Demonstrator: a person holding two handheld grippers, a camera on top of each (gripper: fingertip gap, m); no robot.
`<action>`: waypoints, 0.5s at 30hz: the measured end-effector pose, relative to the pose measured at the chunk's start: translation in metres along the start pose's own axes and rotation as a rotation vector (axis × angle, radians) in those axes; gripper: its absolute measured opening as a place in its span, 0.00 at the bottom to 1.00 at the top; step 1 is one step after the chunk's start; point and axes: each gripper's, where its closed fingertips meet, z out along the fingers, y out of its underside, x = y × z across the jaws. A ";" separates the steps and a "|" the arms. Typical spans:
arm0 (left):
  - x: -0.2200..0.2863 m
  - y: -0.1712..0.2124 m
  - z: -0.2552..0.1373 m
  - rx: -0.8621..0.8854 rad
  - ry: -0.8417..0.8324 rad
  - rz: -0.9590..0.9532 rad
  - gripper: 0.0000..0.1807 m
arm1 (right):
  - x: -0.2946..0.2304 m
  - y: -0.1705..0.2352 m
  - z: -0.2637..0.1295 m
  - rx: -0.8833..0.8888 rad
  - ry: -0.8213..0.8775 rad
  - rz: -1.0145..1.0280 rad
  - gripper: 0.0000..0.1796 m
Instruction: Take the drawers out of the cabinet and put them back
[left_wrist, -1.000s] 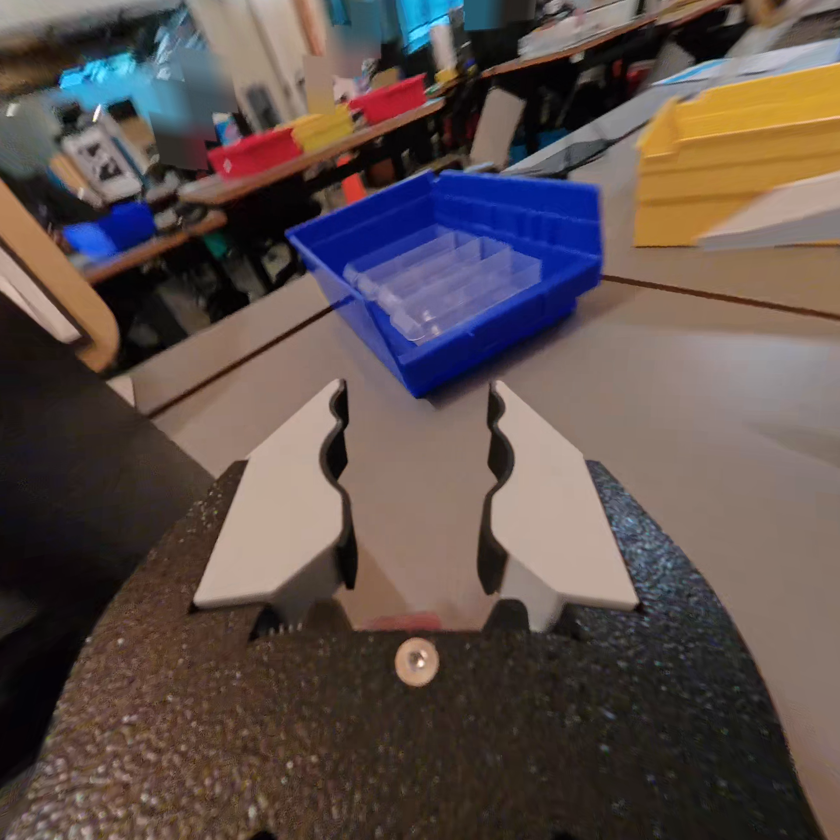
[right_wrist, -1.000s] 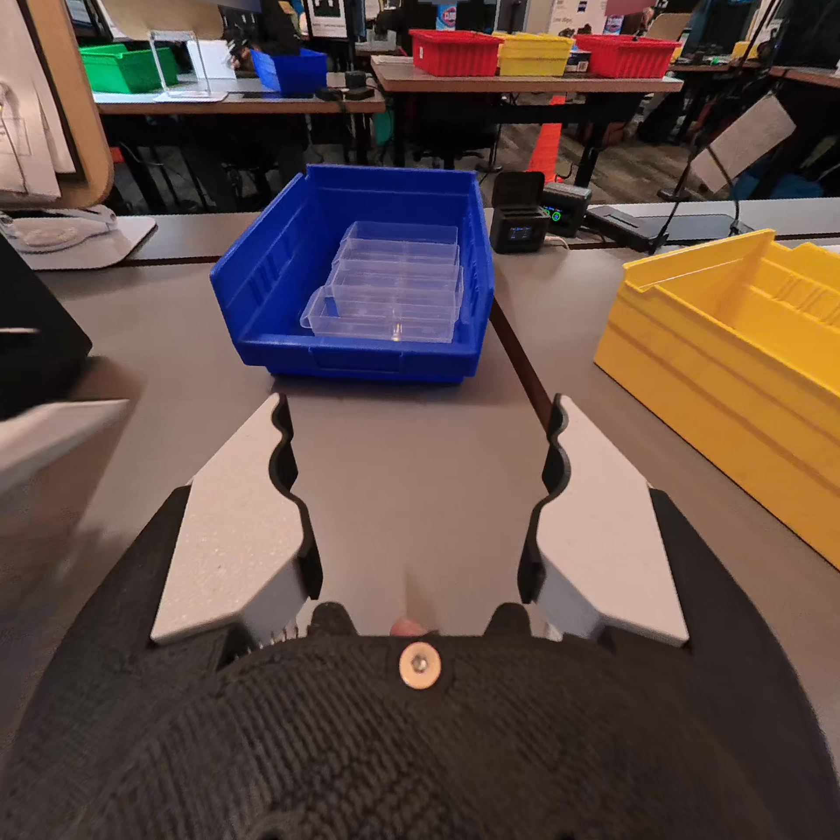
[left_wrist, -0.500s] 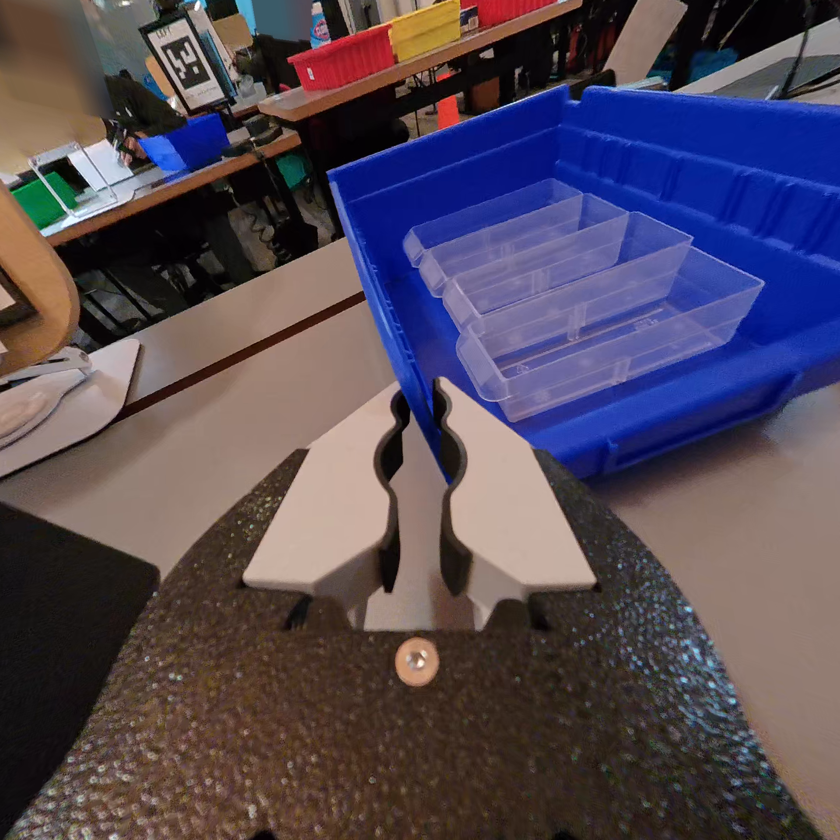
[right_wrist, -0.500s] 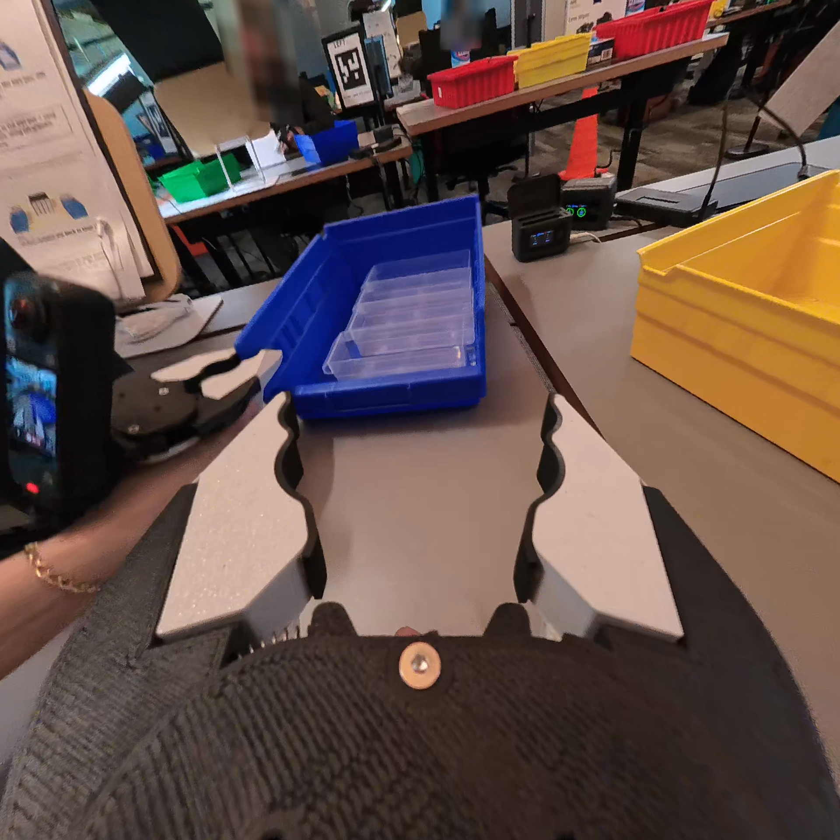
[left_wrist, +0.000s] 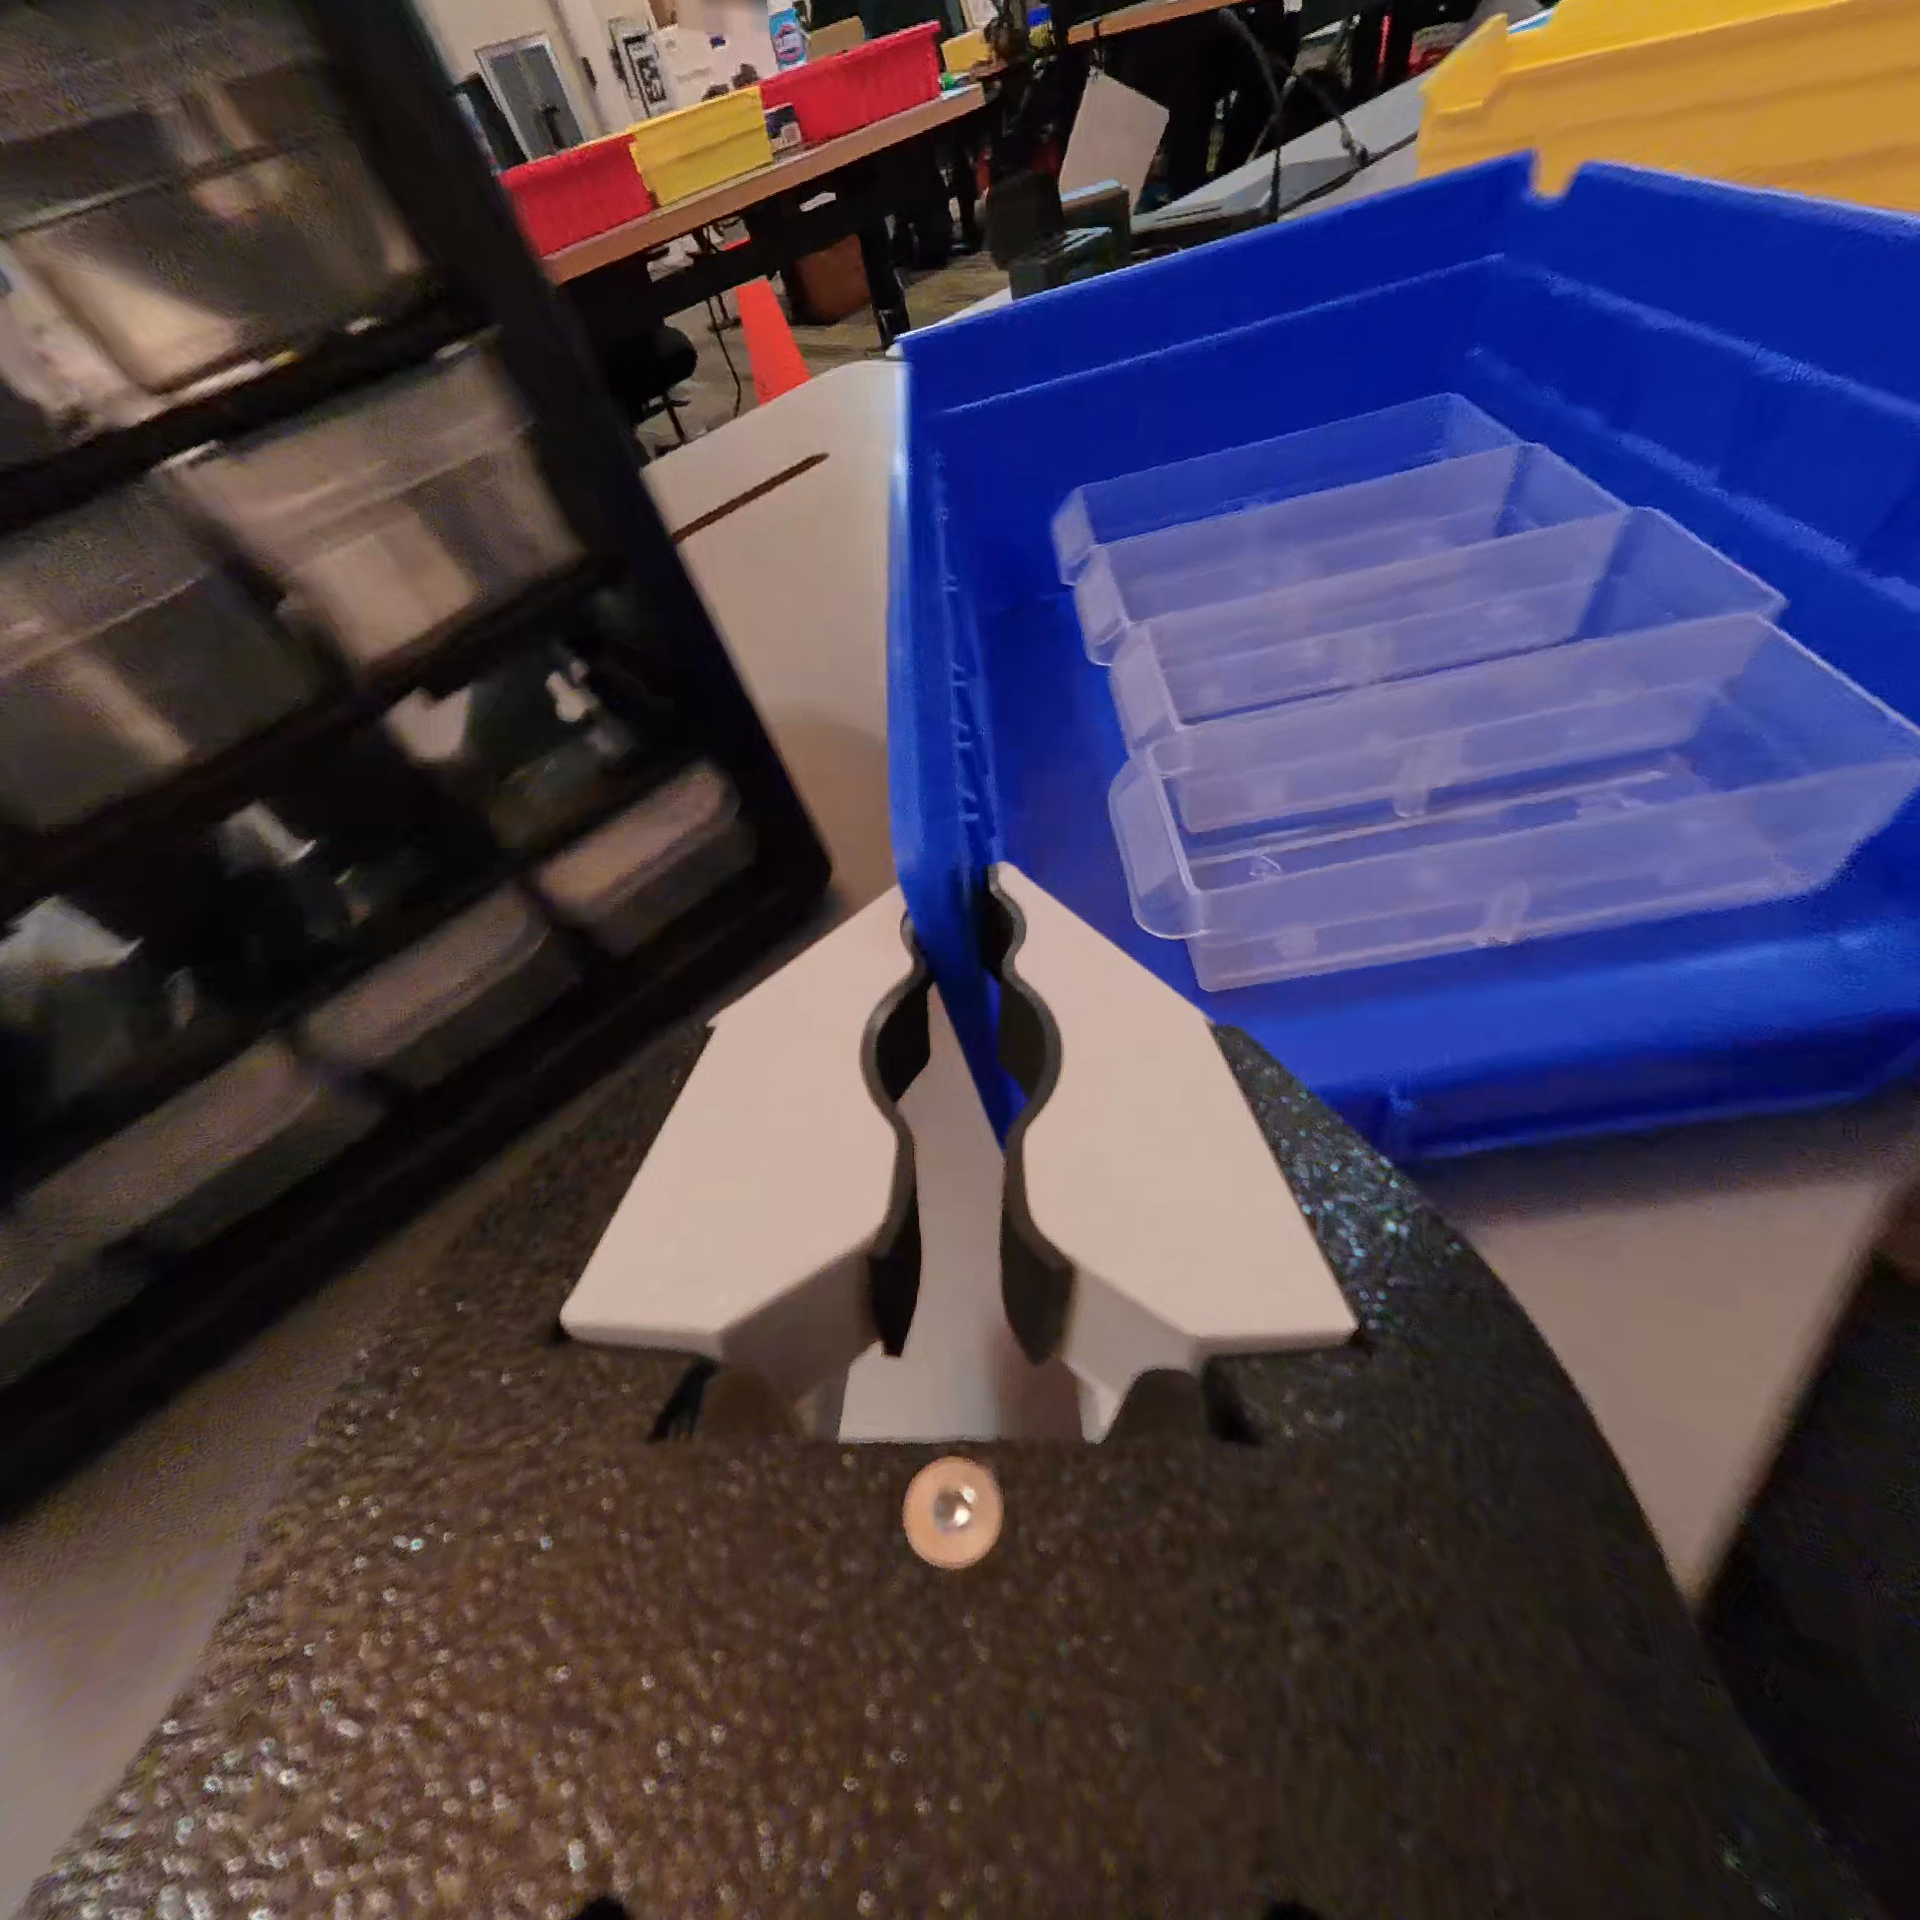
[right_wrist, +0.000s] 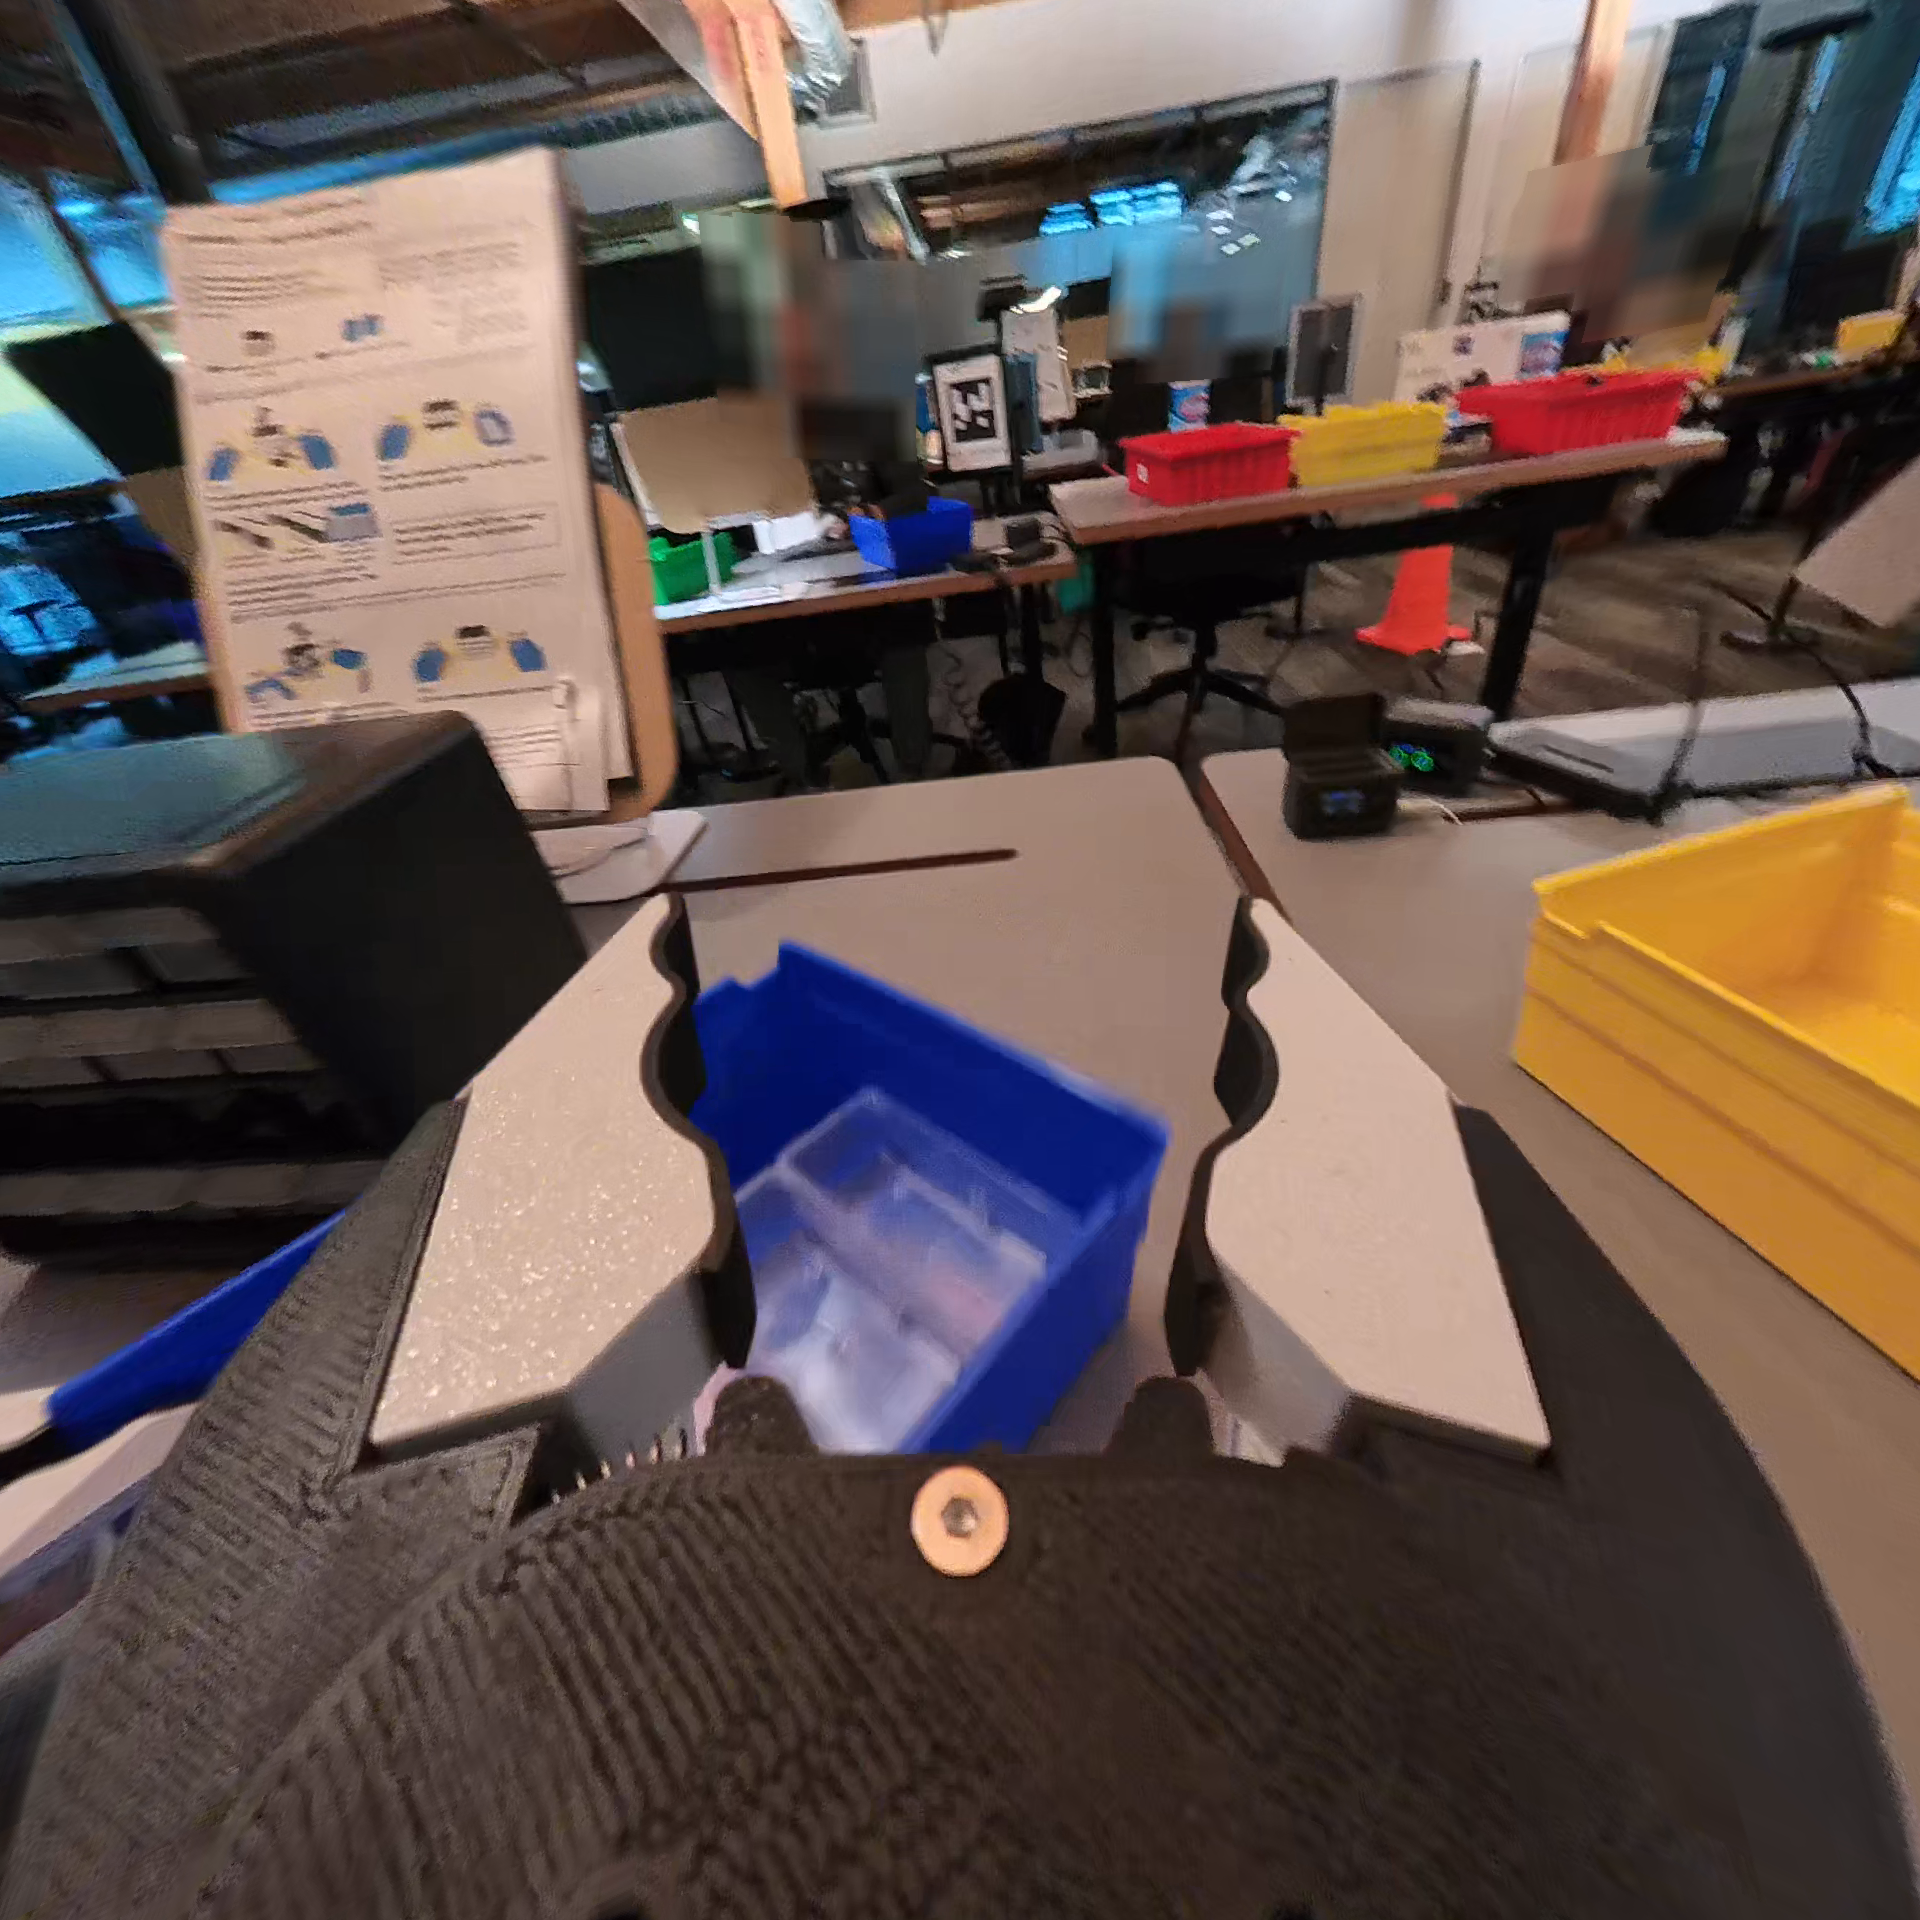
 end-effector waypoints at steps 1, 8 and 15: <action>-0.005 0.007 -0.023 0.000 0.010 -0.002 0.02 | -0.014 -0.005 -0.002 0.006 -0.030 -0.015 0.56; -0.036 0.052 -0.151 -0.007 -0.003 0.001 0.02 | -0.166 -0.024 -0.025 0.017 -0.380 -0.131 0.54; -0.072 0.087 -0.240 -0.035 -0.100 0.027 0.03 | -0.379 0.030 -0.066 -0.068 -0.780 -0.215 0.64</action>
